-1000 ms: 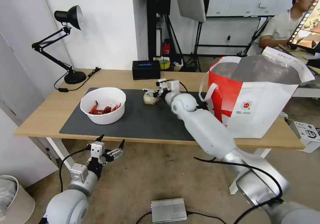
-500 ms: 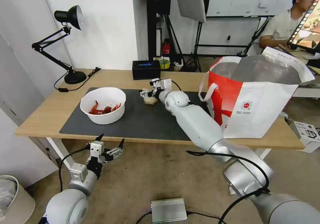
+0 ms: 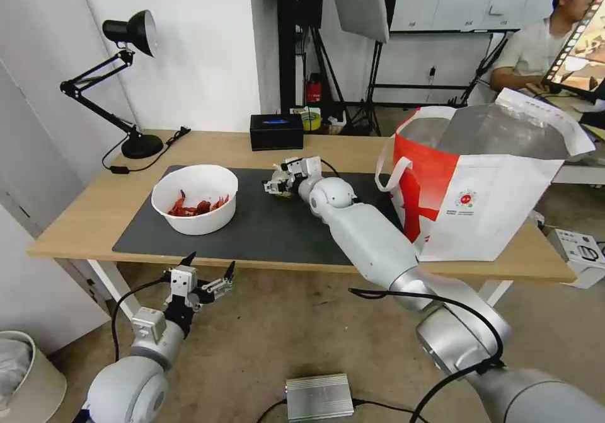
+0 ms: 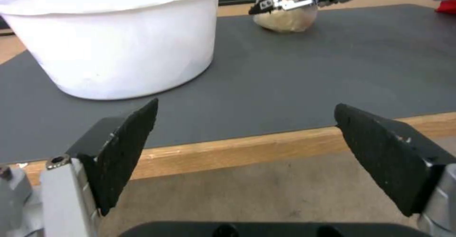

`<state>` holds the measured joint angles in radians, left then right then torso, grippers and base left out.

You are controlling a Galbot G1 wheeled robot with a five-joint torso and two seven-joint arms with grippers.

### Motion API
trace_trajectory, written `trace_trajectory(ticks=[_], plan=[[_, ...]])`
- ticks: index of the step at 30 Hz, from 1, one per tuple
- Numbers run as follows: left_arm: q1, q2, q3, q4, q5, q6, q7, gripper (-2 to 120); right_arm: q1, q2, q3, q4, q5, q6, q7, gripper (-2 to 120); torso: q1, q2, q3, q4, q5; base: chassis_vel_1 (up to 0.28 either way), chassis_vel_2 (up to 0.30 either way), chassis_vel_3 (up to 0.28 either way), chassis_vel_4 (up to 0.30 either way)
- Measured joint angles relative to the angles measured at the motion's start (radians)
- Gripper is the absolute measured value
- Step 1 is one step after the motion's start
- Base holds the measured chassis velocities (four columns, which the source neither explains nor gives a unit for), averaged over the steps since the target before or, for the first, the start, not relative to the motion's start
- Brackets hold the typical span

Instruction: Pick up the trash from the table and place it into the takeout bag.

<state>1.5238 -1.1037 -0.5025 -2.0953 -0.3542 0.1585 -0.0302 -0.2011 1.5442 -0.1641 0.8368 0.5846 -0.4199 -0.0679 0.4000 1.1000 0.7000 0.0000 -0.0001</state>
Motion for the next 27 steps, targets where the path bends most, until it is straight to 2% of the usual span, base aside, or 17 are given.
trace_trajectory(ticks=[12,14,16,19,20,23,24,27], plan=[[-0.001,-0.003,0.001,0.001,0.0,-0.001,0.0,100,-0.003,0.001,0.0,-0.013,-0.013,-0.003,0.017,99,0.0,0.0,0.0,0.0,0.0,0.0,0.0,0.0,0.0],[-0.001,-0.003,0.001,0.001,0.0,-0.002,0.0,100,-0.007,0.0,0.001,-0.013,-0.013,-0.003,0.022,89,0.0,0.0,0.0,0.0,0.0,0.0,0.0,0.0,0.0],[0.0,-0.003,0.001,0.001,0.0,-0.002,0.0,100,-0.008,-0.001,0.001,-0.012,-0.012,-0.003,0.023,86,0.0,0.0,0.0,-0.0001,0.0,0.0,0.0,0.0,0.0],[-0.001,-0.002,0.0,0.001,0.0,-0.002,0.0,100,-0.01,-0.006,0.001,-0.006,-0.01,-0.005,0.03,70,0.0,0.0,0.0,0.0,0.0,0.0,0.0,0.0,0.0],[-0.001,-0.002,0.0,0.001,0.0,-0.002,0.0,100,-0.01,-0.006,0.001,-0.006,-0.01,-0.005,0.03,70,0.0,0.0,0.0,0.0,0.0,0.0,0.0,0.0,0.0],[-0.001,-0.002,0.0,0.001,0.0,-0.002,0.0,100,-0.01,-0.012,0.001,0.005,-0.007,-0.009,0.033,56,0.0,0.0,0.0,0.0,0.0001,0.0,0.0,0.0,0.0],[-0.001,-0.002,0.0,0.001,0.0,-0.002,0.0,100,-0.01,-0.012,0.001,0.005,-0.007,-0.009,0.033,56,0.0,0.0,0.0,0.0,0.0001,0.0,0.0,0.0,0.0],[-0.002,-0.002,0.0,0.0,0.0,-0.002,0.0,100,-0.013,-0.016,0.0,0.014,-0.005,-0.015,0.038,43,0.0,0.0,0.0,0.0,0.0001,0.0,0.0,0.0,0.0]])
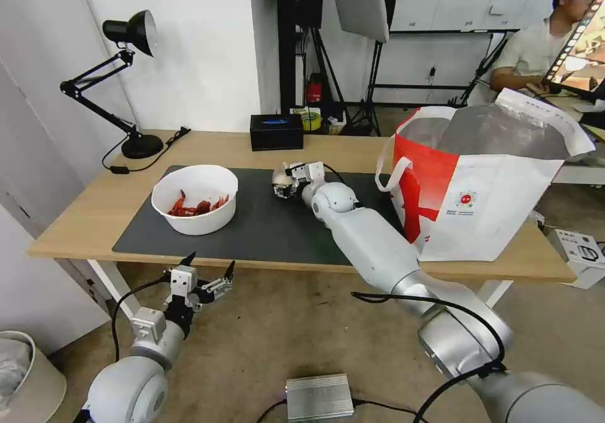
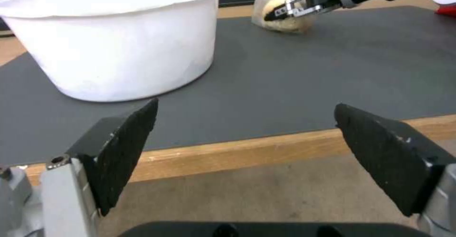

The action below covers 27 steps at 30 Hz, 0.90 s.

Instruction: Pick up the trash from the table and place it into the takeout bag.

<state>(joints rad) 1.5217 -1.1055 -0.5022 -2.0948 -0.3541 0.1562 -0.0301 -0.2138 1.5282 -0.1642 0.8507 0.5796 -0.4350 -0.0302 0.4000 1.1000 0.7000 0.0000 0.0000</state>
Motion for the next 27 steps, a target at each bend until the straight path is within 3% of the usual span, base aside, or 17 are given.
trace_trajectory(ticks=[8,12,21,27], plan=[[0.003,0.0,0.0,-0.002,0.0,-0.001,0.0,100,-0.016,-0.018,-0.01,0.038,0.022,-0.018,0.022,14,0.0,0.0,0.0,0.0,0.0,0.0,0.0,0.0,0.0],[0.005,0.001,-0.002,-0.006,0.0,-0.002,0.0,100,-0.025,-0.033,-0.015,0.081,0.035,-0.029,0.037,7,0.0,0.0,0.0,0.0,0.0,0.0,0.0,0.0,0.0],[0.013,0.004,-0.006,-0.02,-0.001,-0.003,-0.001,100,-0.034,-0.118,-0.04,0.27,0.083,-0.07,0.122,7,0.0,0.0,0.0,0.0,0.0001,0.0,0.0,0.0,0.0],[0.024,0.006,-0.012,-0.037,-0.002,-0.004,-0.002,100,-0.058,-0.194,-0.055,0.451,0.135,-0.121,0.254,7,0.0,0.0,0.0,-0.0001,0.0,0.0,0.0,0.0,0.0]])
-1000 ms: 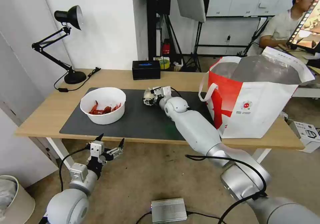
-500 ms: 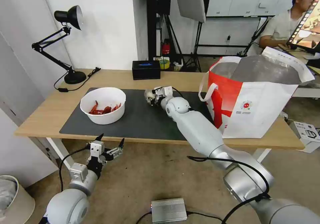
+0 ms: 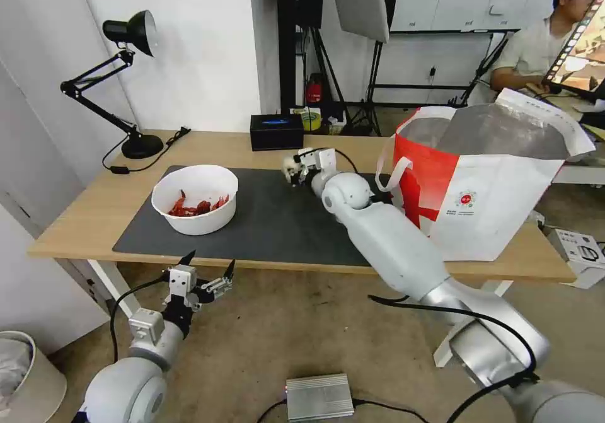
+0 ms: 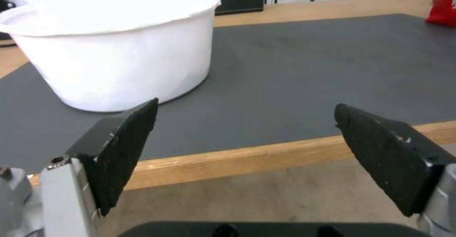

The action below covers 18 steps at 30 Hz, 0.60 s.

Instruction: Pick up the trash from the table and place it into the takeout bag.

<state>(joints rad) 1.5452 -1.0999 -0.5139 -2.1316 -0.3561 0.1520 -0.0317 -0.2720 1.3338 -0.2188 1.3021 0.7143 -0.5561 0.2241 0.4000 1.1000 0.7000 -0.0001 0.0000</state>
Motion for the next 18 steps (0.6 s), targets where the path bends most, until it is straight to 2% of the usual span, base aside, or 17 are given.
trace_trajectory(ticks=[9,18], plan=[[0.032,-0.01,-0.04,-0.031,0.0,-0.002,-0.001,100,-0.073,-0.075,-0.033,0.262,0.027,-0.031,0.129,6,0.0,0.0,0.0,0.0001,0.0,0.0,0.0,0.0,0.0],[0.053,-0.025,-0.055,-0.04,0.006,-0.017,-0.001,100,-0.129,-0.119,-0.031,0.403,0.0,-0.024,0.186,6,0.0,0.0,0.0,0.0002,0.0,0.0,0.0,0.0,0.0]])
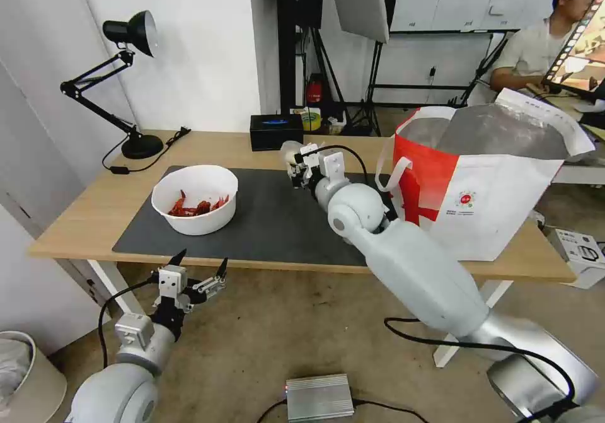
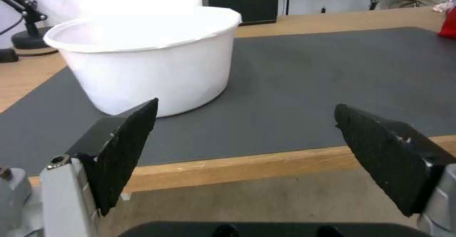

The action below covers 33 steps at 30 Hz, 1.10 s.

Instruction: Pick up the trash from the table and place it into the takeout bag.

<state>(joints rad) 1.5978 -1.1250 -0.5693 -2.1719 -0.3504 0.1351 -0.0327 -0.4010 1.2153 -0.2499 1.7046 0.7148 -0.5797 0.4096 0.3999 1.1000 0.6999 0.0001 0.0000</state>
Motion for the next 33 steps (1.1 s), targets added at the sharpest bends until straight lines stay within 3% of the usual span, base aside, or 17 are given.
trace_trajectory(ticks=[6,9,13,17,23,33], plan=[[0.004,-0.004,-0.005,-0.004,0.001,-0.001,0.0,100,-0.061,-0.042,0.039,0.076,-0.152,0.114,-0.015,6,0.0,0.0,0.0,-0.0002,0.0001,0.0,0.0,0.0,0.0],[0.004,-0.006,-0.005,-0.003,0.003,-0.001,0.0,100,-0.107,-0.062,0.08,0.108,-0.334,0.207,-0.026,6,0.0,0.0,0.0,-0.0002,0.0001,0.0,0.0,0.0,0.0],[0.004,-0.014,0.001,-0.002,0.012,0.001,0.0,100,-0.151,-0.097,0.148,0.165,-0.424,0.236,0.003,6,0.0,0.0,0.0,-0.0001,0.0001,0.0,0.0,0.0,0.0],[0.004,-0.017,0.007,-0.007,0.008,0.007,-0.004,100,-0.168,-0.124,0.191,0.201,-0.415,0.225,0.026,6,0.0,0.0,0.0,-0.0002,0.0001,0.0,0.0,0.0,0.0],[-0.001,-0.024,0.024,-0.017,0.005,0.025,-0.026,100,-0.234,-0.236,0.31,0.306,-0.301,0.172,0.078,6,0.0,0.0,0.0,-0.0003,0.0001,0.0,0.0,0.0,0.0],[0.006,-0.03,0.036,-0.037,0.022,0.025,-0.026,100,-0.394,-0.354,0.498,0.407,-0.205,0.169,0.082,6,0.0,0.0,0.0,0.0,0.0003,0.0,0.0,0.0,0.0]])
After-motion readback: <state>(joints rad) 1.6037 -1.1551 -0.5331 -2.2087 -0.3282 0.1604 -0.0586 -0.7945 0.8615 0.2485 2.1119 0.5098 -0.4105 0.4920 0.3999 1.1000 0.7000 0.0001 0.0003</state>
